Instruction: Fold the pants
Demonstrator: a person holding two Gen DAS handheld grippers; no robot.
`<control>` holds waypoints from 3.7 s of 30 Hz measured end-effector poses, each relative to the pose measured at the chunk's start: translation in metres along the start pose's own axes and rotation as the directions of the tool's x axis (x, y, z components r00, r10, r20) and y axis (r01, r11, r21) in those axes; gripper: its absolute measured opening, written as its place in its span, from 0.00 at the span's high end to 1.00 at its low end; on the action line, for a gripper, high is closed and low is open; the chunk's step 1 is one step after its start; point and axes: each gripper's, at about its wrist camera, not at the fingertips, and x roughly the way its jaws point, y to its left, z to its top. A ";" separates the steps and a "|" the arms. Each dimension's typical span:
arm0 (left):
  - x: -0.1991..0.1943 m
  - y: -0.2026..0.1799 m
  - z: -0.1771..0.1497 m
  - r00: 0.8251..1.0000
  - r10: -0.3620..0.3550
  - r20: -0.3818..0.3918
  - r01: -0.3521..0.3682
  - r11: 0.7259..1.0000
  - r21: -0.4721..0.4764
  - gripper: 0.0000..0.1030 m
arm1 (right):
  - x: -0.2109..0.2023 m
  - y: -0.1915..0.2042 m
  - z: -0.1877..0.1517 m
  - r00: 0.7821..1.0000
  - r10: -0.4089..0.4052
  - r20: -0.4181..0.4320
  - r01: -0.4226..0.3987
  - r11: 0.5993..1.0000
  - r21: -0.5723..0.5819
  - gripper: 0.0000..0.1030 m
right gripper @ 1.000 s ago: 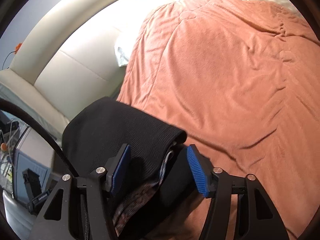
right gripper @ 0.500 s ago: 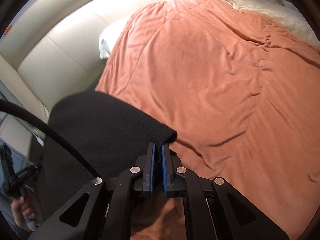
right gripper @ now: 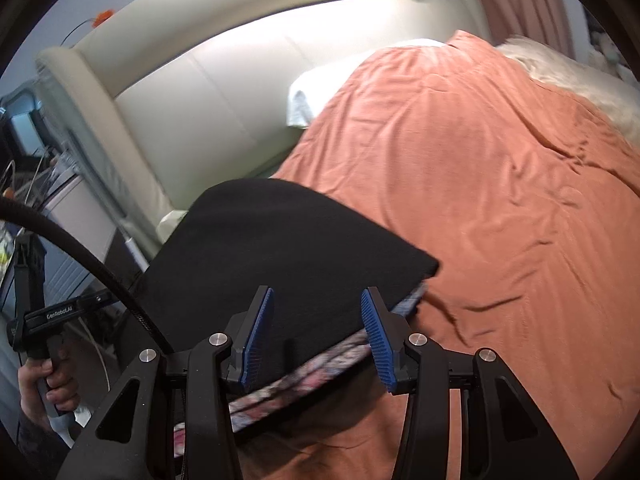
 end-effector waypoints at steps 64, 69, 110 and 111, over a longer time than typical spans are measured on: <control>-0.166 -0.134 -0.147 0.990 -0.065 0.126 0.034 0.973 0.230 0.01 | -0.214 0.039 -0.092 0.994 -0.109 0.000 0.107 0.980 -0.166 0.10; -0.187 -0.151 -0.164 0.985 -0.085 0.149 0.042 0.963 0.267 0.01 | -0.252 0.041 -0.111 0.991 -0.130 0.040 0.134 0.980 -0.148 0.09; -0.347 -0.191 -0.345 0.931 -0.268 0.247 0.131 0.878 0.460 0.01 | -0.513 0.140 -0.352 0.877 -0.366 0.311 0.385 0.923 -0.001 0.08; -0.349 -0.189 -0.348 0.931 -0.267 0.250 0.130 0.881 0.455 0.01 | -0.516 0.144 -0.358 0.875 -0.366 0.317 0.387 0.922 -0.003 0.08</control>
